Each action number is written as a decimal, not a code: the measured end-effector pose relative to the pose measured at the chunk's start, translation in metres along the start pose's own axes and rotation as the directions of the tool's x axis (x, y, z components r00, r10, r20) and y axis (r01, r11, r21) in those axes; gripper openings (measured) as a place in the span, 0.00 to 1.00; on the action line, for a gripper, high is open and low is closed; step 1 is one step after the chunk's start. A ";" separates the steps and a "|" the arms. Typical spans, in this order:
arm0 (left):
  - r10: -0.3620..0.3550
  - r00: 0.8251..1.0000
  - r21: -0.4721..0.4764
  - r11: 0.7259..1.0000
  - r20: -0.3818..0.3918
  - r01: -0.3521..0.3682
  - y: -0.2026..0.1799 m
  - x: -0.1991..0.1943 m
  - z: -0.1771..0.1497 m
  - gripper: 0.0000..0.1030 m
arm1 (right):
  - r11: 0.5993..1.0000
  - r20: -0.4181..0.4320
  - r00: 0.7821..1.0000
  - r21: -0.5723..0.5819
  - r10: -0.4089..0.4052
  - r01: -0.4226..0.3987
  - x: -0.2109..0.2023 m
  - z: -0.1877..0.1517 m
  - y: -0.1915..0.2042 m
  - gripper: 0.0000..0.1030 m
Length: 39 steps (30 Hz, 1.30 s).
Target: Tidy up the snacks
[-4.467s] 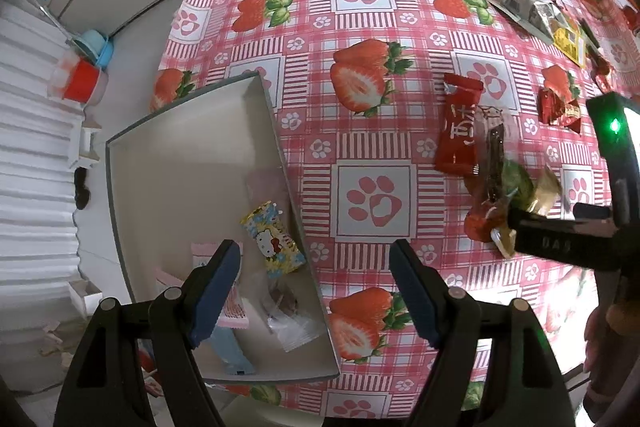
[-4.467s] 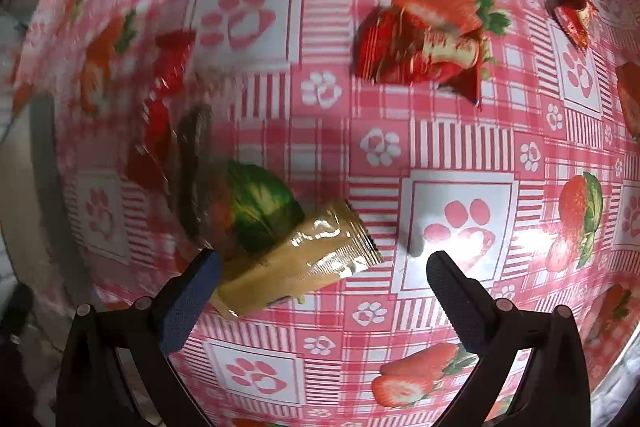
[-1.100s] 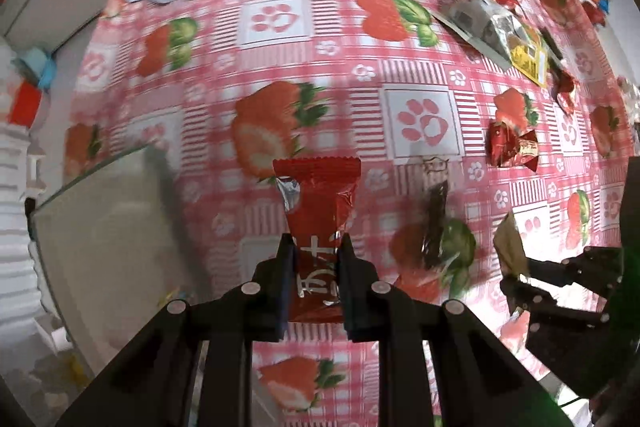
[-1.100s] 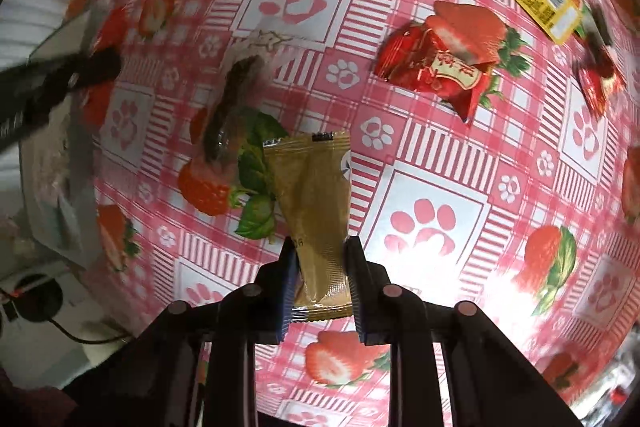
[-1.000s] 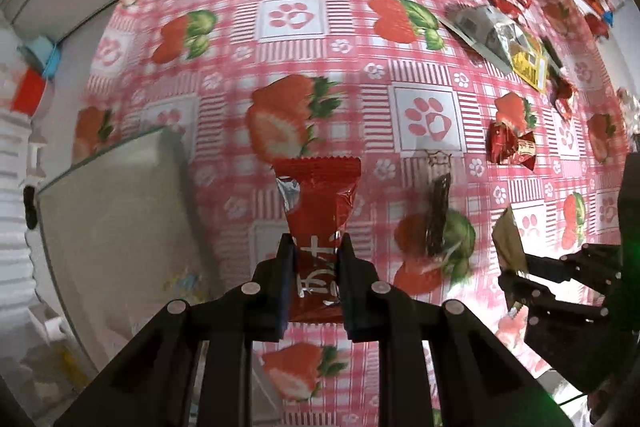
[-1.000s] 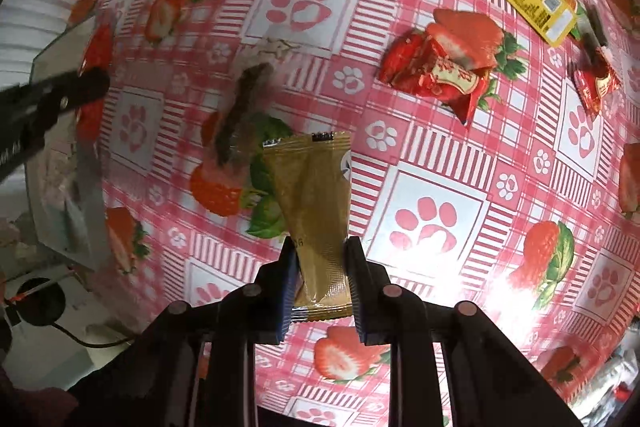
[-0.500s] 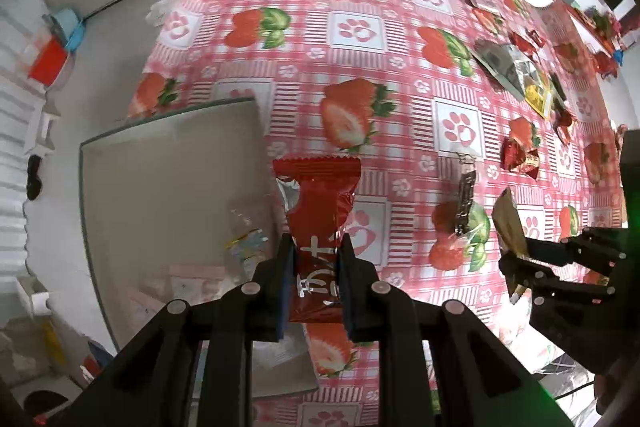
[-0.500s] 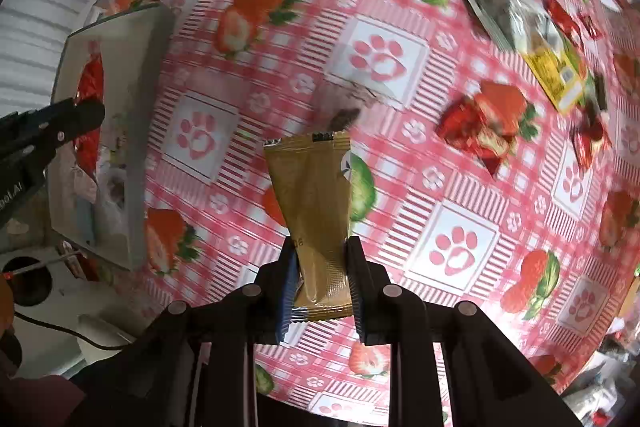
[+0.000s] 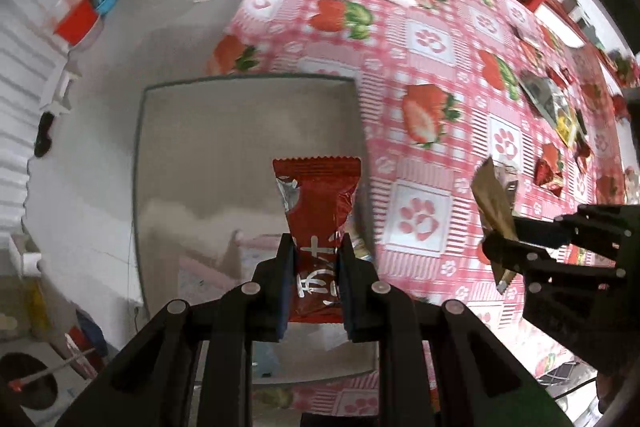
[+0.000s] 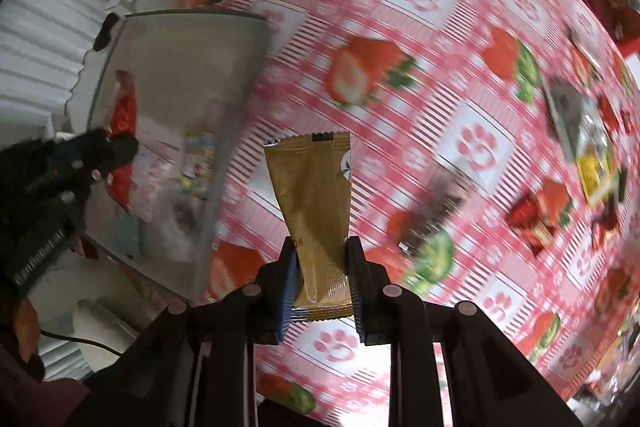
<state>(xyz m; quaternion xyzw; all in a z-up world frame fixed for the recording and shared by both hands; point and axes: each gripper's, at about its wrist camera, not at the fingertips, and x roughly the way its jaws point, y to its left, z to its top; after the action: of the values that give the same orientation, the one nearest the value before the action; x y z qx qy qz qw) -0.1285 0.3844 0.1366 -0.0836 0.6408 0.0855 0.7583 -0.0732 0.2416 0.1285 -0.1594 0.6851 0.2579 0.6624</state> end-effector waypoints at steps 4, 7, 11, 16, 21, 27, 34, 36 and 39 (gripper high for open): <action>0.004 1.000 -0.051 0.999 -0.020 -0.005 0.024 0.004 -0.009 0.21 | 0.998 -0.003 1.000 -0.049 0.027 -0.027 0.005 0.019 0.032 0.24; 0.001 0.999 -0.075 0.997 -0.037 -0.004 0.036 0.009 -0.014 0.21 | 0.996 -0.008 0.999 -0.088 0.033 -0.033 0.010 0.031 0.053 0.24; -0.004 0.998 -0.089 0.996 -0.069 -0.002 0.047 0.019 -0.024 0.21 | 0.993 -0.026 0.998 -0.104 0.055 -0.057 0.020 0.046 0.075 0.24; -0.025 0.995 -0.096 0.995 -0.095 0.016 0.054 0.025 -0.036 0.25 | 0.989 -0.052 0.996 -0.126 0.071 -0.078 0.032 0.060 0.099 0.25; 0.004 0.999 -0.095 0.995 -0.046 -0.008 0.057 0.011 -0.040 0.76 | 0.986 -0.073 0.995 -0.145 0.071 -0.081 0.036 0.065 0.113 0.30; -0.008 1.000 -0.051 0.999 0.001 0.008 0.049 -0.018 -0.033 0.78 | 0.991 0.018 0.999 -0.124 0.050 -0.048 0.002 0.055 0.100 0.88; -0.061 0.990 0.062 0.997 0.128 0.053 0.001 -0.091 -0.005 0.78 | 0.990 0.201 0.978 0.113 0.055 -0.079 -0.100 0.029 0.030 1.00; -0.080 0.982 0.098 0.993 0.173 0.064 -0.019 -0.114 0.005 0.78 | 0.986 0.292 0.956 0.157 0.002 -0.050 -0.141 0.019 0.012 1.00; -0.121 0.966 0.140 0.986 0.230 0.090 -0.046 -0.149 0.018 0.79 | 0.976 0.414 0.905 0.217 -0.097 0.006 -0.192 -0.001 -0.009 1.00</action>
<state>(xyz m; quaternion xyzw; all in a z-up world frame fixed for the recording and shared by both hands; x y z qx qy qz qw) -0.1247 0.3407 0.2868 -0.0579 0.5444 0.0130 0.8368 -0.0548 0.2097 0.3169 -0.0470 0.5447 0.1945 0.8144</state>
